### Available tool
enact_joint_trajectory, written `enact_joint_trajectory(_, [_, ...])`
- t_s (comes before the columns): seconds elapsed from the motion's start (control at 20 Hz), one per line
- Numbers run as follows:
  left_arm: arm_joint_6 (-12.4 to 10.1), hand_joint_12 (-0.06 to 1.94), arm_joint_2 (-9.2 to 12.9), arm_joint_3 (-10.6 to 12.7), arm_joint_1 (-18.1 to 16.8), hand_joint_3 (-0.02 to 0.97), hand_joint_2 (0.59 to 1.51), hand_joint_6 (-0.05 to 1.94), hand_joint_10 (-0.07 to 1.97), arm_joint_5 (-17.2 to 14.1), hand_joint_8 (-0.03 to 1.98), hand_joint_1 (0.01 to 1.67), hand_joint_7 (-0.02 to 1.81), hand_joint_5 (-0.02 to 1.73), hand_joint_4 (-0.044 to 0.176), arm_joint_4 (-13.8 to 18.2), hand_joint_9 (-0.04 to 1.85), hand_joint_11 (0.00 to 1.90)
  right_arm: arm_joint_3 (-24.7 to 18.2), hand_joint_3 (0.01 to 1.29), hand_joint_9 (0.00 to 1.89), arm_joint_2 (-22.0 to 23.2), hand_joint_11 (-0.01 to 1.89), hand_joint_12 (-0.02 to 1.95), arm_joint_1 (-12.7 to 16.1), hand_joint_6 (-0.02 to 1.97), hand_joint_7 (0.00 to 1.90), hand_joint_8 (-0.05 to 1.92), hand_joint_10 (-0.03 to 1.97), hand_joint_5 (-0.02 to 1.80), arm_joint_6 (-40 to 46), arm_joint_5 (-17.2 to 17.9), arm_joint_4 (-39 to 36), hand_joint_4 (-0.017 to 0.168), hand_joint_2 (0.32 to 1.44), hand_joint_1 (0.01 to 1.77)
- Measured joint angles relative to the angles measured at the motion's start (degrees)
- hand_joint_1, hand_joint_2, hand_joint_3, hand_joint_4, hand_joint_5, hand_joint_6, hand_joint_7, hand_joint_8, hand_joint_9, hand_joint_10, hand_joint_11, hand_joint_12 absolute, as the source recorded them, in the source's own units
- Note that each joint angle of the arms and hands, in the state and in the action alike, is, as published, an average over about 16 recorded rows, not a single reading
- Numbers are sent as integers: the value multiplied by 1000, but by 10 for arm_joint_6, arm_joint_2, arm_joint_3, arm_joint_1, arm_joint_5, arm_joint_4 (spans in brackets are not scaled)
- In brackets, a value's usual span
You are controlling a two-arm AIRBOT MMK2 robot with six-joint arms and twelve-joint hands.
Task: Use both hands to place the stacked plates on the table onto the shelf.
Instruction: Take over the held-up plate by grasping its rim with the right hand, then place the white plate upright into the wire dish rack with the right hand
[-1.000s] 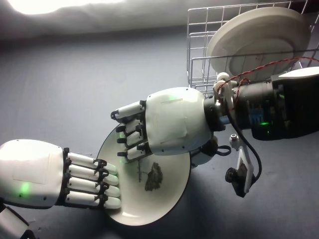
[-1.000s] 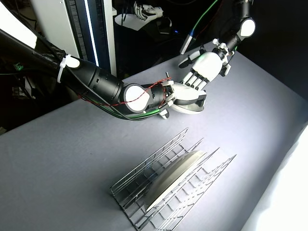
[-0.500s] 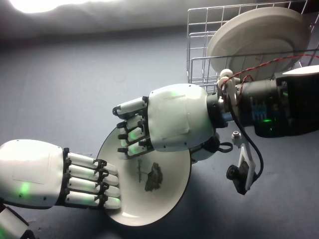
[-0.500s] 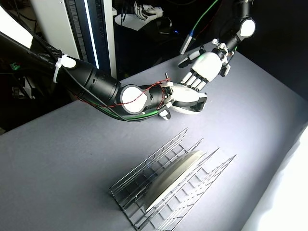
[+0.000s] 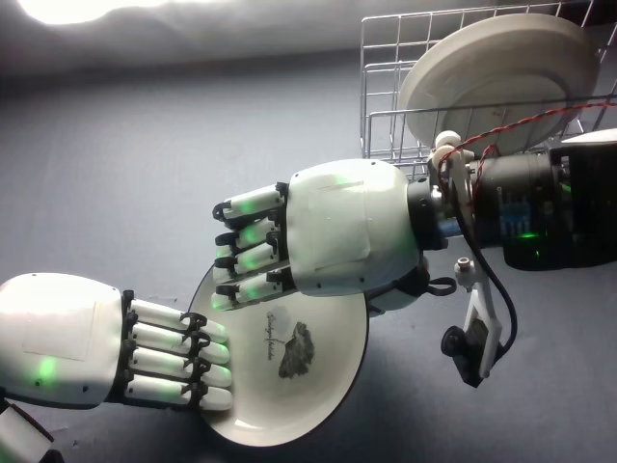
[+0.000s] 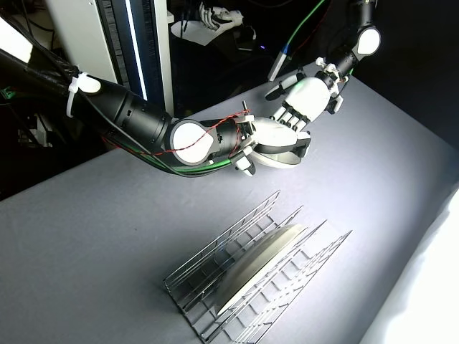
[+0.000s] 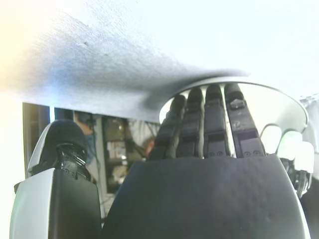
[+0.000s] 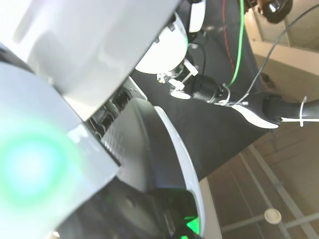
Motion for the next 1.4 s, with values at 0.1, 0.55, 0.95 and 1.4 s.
enact_joint_trajectory(0.1, [0,64,0,0,0,13,1138,-34,-21,-1,-14,16,57,32,-11,1,60,20,-8,15,418,4,21,1319,1,24,435,24,79,410,-1,-1,3,6,890,1172])
enact_joint_trajectory(0.55, [1,64,1,-1,0,13,1139,-34,-20,-4,-13,17,59,42,-11,4,59,20,-36,14,455,22,47,1324,-5,28,463,27,71,436,-1,-5,9,6,892,1171])
enact_joint_trajectory(0.95, [0,68,1,-2,0,12,1139,-34,-16,-5,-13,16,52,38,-11,6,53,19,-49,15,678,33,290,1442,-12,261,702,259,511,649,-1,-1,19,2,929,1212])
enact_joint_trajectory(1.4, [-11,113,17,-13,-37,12,1141,-15,-1,-2,-2,15,67,53,-6,5,70,25,-53,14,951,32,658,1529,-2,530,968,729,995,889,-2,4,37,-1,935,1256])
